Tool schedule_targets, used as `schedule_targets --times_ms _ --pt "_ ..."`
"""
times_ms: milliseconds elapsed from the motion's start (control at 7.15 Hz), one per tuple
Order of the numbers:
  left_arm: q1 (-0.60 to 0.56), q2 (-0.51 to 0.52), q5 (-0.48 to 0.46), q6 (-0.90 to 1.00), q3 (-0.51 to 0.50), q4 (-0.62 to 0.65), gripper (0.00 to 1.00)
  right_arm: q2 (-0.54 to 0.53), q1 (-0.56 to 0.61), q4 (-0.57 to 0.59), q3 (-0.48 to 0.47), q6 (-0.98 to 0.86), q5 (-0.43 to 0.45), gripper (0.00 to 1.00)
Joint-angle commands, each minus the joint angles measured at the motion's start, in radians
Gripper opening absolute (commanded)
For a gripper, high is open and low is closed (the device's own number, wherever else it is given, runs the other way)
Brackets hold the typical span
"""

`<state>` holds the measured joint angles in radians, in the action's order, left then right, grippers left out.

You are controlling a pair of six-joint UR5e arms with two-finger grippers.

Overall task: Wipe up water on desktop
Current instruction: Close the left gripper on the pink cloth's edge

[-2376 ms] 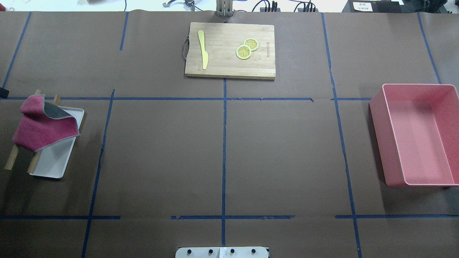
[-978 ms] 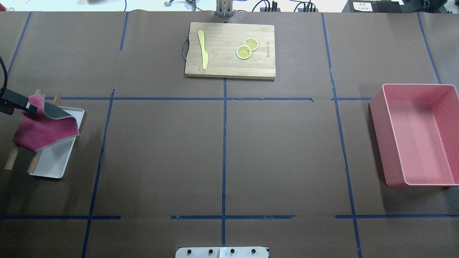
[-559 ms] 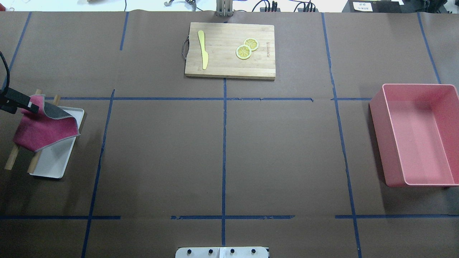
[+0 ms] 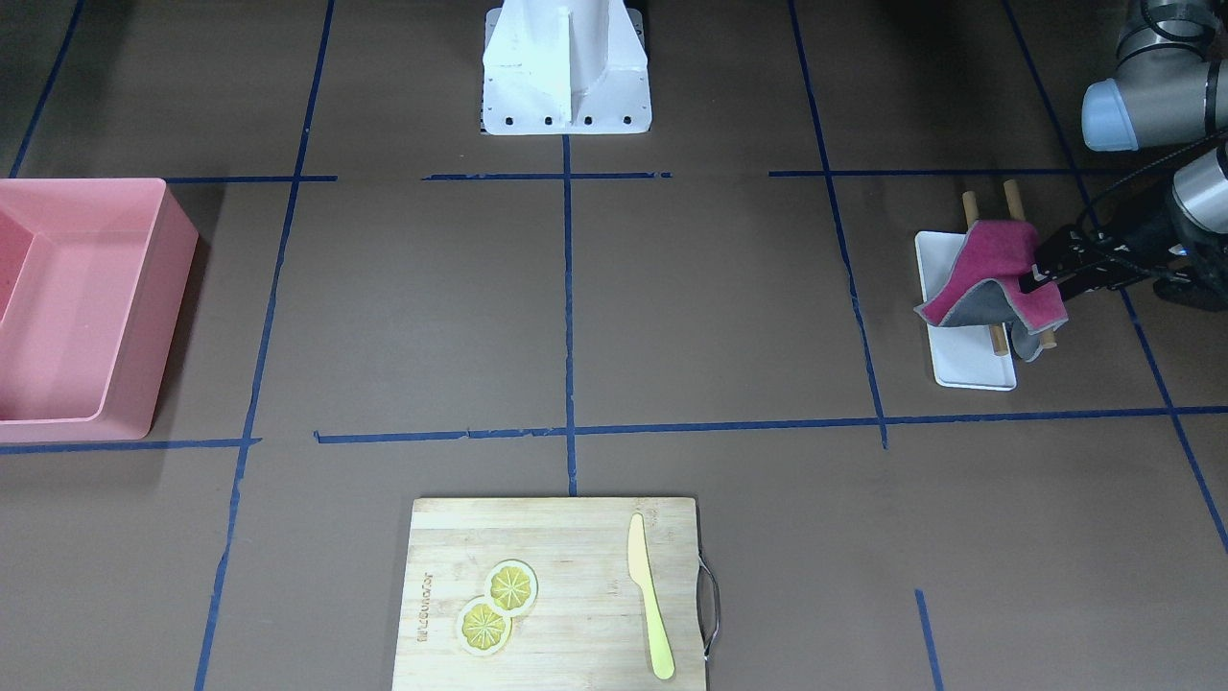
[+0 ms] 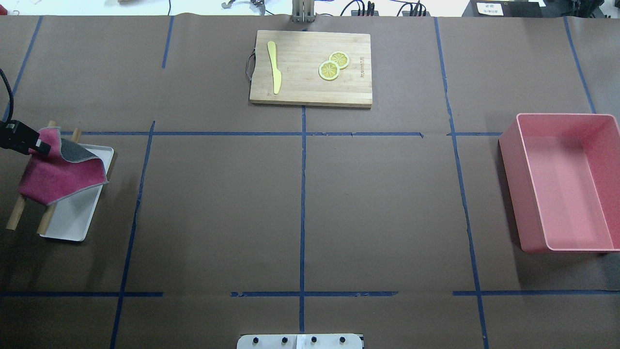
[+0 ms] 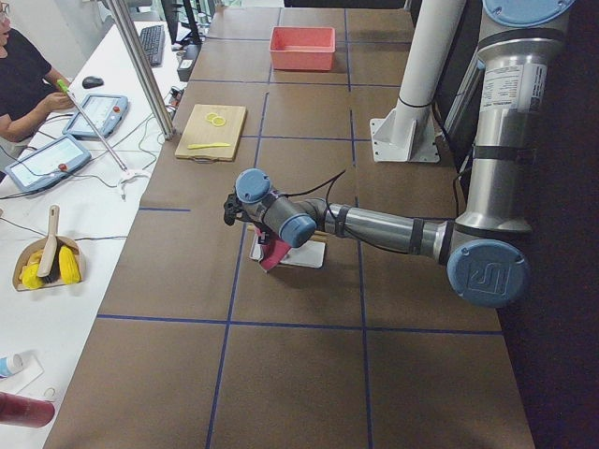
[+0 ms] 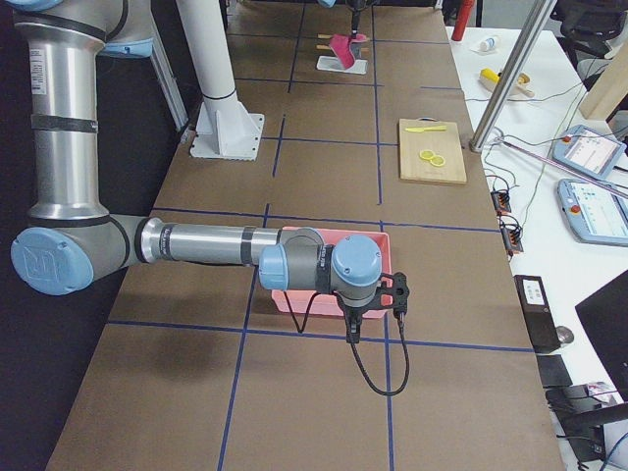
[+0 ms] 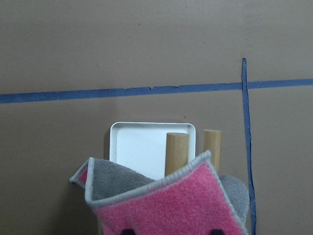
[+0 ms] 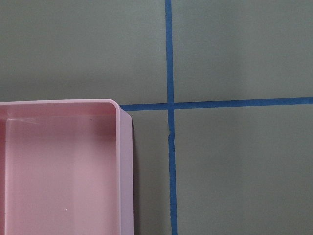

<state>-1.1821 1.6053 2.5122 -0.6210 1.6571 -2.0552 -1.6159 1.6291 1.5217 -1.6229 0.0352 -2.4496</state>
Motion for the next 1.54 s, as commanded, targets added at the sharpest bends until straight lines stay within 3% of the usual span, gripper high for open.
schedule_targets --times_ms 0,559,699,839,978,1398 --pt "-0.007 -0.002 -0.001 0.0 0.009 0.003 0.56 0.001 0.0 0.0 0.0 0.0 0.0 1.0" --pt "-0.008 -0.001 -0.001 -0.003 0.007 0.004 0.54 0.001 0.0 0.0 -0.005 0.0 -0.002 1.0" --pt "-0.008 -0.001 -0.001 -0.005 0.009 0.006 0.45 0.001 0.0 0.0 -0.005 0.0 -0.002 1.0" --pt "-0.01 -0.002 -0.001 -0.005 0.009 0.006 0.23 0.001 0.0 0.002 -0.005 0.0 -0.002 1.0" --pt "-0.02 -0.004 -0.001 -0.005 0.007 0.007 0.09 0.001 0.0 0.002 -0.005 0.0 -0.003 1.0" --pt "-0.073 -0.005 0.013 -0.006 0.01 0.013 0.02 0.001 0.0 0.002 -0.005 0.0 -0.003 1.0"
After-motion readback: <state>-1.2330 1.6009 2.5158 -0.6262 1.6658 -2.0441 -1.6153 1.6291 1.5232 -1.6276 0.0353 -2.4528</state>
